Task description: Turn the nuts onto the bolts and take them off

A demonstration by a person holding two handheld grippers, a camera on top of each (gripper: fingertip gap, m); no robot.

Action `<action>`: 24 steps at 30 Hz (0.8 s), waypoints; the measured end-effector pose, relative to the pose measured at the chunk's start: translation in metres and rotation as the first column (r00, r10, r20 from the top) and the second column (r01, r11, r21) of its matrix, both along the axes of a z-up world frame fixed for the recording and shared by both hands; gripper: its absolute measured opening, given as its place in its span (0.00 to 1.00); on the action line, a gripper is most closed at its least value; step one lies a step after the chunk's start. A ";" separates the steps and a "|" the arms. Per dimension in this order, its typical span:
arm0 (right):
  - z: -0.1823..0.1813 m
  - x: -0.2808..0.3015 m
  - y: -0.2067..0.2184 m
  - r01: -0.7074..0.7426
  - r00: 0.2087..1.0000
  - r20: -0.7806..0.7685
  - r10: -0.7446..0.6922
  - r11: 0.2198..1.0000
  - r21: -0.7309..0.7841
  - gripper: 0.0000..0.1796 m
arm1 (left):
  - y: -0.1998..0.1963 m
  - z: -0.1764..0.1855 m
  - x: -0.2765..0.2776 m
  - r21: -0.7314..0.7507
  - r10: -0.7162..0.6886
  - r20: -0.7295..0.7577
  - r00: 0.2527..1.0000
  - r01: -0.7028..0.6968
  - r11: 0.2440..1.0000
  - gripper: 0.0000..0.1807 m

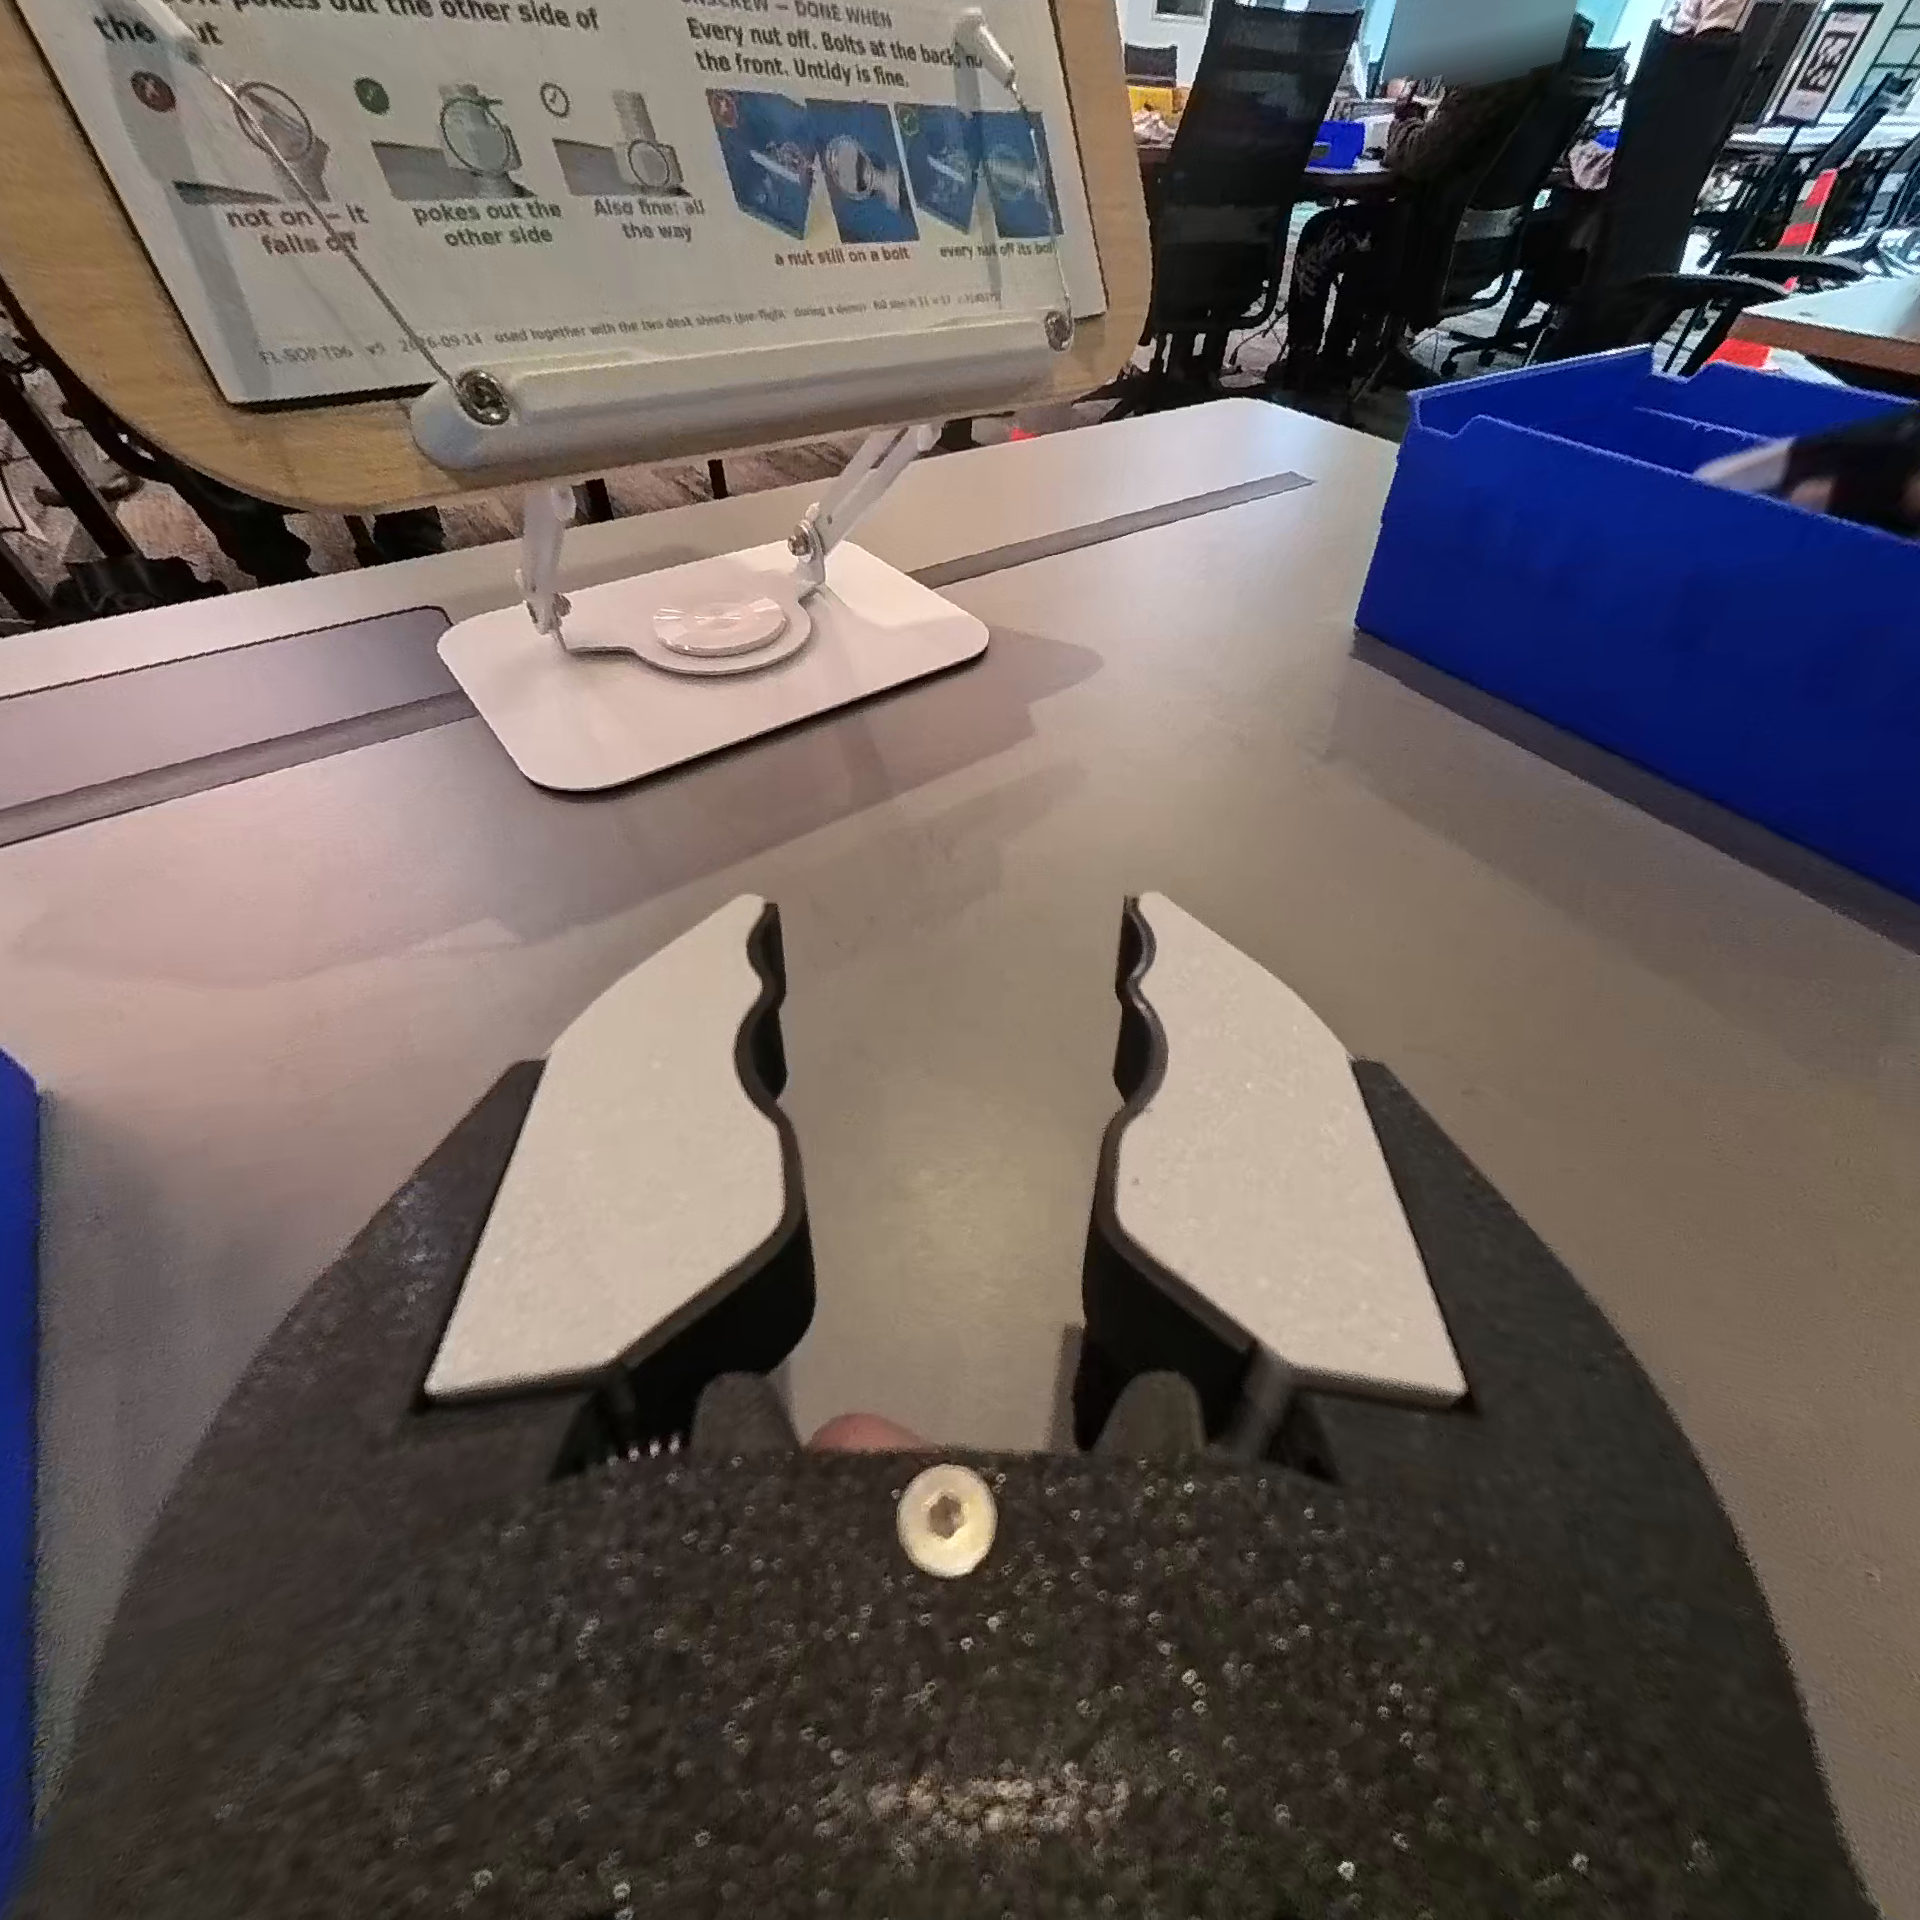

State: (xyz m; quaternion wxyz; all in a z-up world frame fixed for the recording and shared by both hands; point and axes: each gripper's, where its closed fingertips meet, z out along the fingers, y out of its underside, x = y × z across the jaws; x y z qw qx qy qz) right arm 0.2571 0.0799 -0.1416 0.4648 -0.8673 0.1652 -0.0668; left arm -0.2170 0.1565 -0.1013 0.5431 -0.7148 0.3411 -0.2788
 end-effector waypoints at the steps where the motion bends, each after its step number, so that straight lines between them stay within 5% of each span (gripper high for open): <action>1: 0.023 -0.004 -0.001 0.008 0.998 0.062 -0.013 0.998 0.070 0.20 | 0.000 -0.001 0.000 -0.004 -0.002 -0.002 1.000 0.002 1.000 0.34; 6: 0.146 -0.086 -0.012 -0.134 0.951 0.308 0.007 0.909 0.394 0.26 | -0.001 -0.006 0.003 -0.016 -0.011 -0.017 1.000 0.011 1.000 0.34; 10: 0.182 -0.194 -0.012 -0.352 0.892 0.428 0.148 0.822 0.447 0.27 | -0.004 -0.004 0.004 -0.036 -0.019 -0.001 1.000 0.019 0.999 0.34; 16: 0.110 -0.305 0.007 -0.501 0.864 0.210 0.457 0.748 0.435 0.27 | -0.002 0.005 -0.003 -0.042 0.008 0.029 1.000 -0.007 0.999 0.34; 21: 0.038 -0.328 0.017 -0.558 0.830 0.192 0.524 0.783 0.275 0.29 | 0.003 0.001 -0.007 -0.075 0.021 0.026 0.999 -0.019 0.997 0.33; 24: 0.037 -0.329 0.015 -0.564 0.825 0.179 0.535 0.773 0.290 0.28 | 0.009 -0.007 -0.008 -0.077 0.035 -0.009 0.999 -0.035 0.996 0.32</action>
